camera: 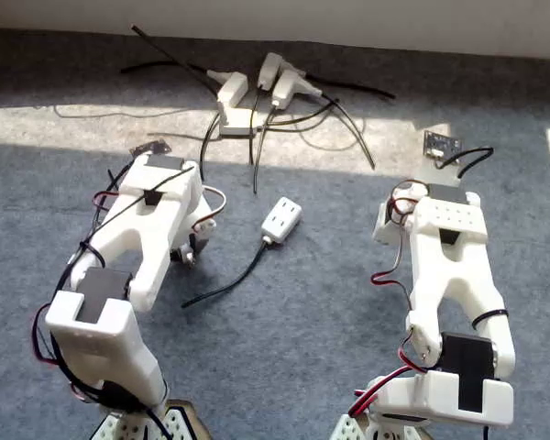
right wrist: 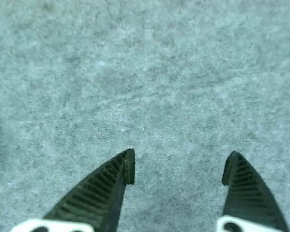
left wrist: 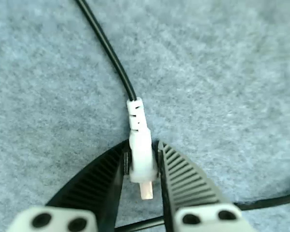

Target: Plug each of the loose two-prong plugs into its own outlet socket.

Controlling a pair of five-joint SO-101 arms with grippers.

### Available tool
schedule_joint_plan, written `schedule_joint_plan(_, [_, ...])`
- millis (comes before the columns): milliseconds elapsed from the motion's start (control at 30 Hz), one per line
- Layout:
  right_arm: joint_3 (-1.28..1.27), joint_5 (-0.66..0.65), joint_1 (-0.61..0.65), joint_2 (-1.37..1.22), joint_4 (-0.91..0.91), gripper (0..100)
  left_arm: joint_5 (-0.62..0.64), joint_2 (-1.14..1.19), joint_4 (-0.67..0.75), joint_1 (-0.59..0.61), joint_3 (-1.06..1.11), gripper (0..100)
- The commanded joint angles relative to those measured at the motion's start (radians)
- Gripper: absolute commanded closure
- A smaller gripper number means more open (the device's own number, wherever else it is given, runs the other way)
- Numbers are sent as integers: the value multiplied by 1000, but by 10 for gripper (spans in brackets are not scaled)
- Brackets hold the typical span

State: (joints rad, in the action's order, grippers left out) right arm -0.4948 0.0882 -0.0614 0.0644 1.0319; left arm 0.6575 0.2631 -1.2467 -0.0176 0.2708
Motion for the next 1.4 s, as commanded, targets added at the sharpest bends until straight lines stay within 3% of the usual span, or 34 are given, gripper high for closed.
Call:
schedule_joint_plan(0, [2,9,10,39,-16,709,5,-7,21,-41,-185,995])
schedule_joint_plan(167, [2,9,10,39,-16,709,9,-7,21,-117,-403,995])
schedule_joint_plan(500, [5,12,10,41,-16,709,9,-18,18,-421,-829,994])
schedule_joint_plan(667, [7,11,5,50,-8,711,29,-19,-94,-526,-915,994])
schedule_joint_plan(767, [10,11,2,50,-5,776,175,-21,-129,-541,-978,994])
schedule_joint_plan(1000, [93,12,-64,51,84,974,677,-68,-258,-493,-970,994])
schedule_joint_plan(1167, [120,15,-87,53,97,991,884,-67,-345,-498,-944,994])
schedule_joint_plan(1367, [105,17,-84,217,97,991,1065,-64,-331,-501,-858,994])
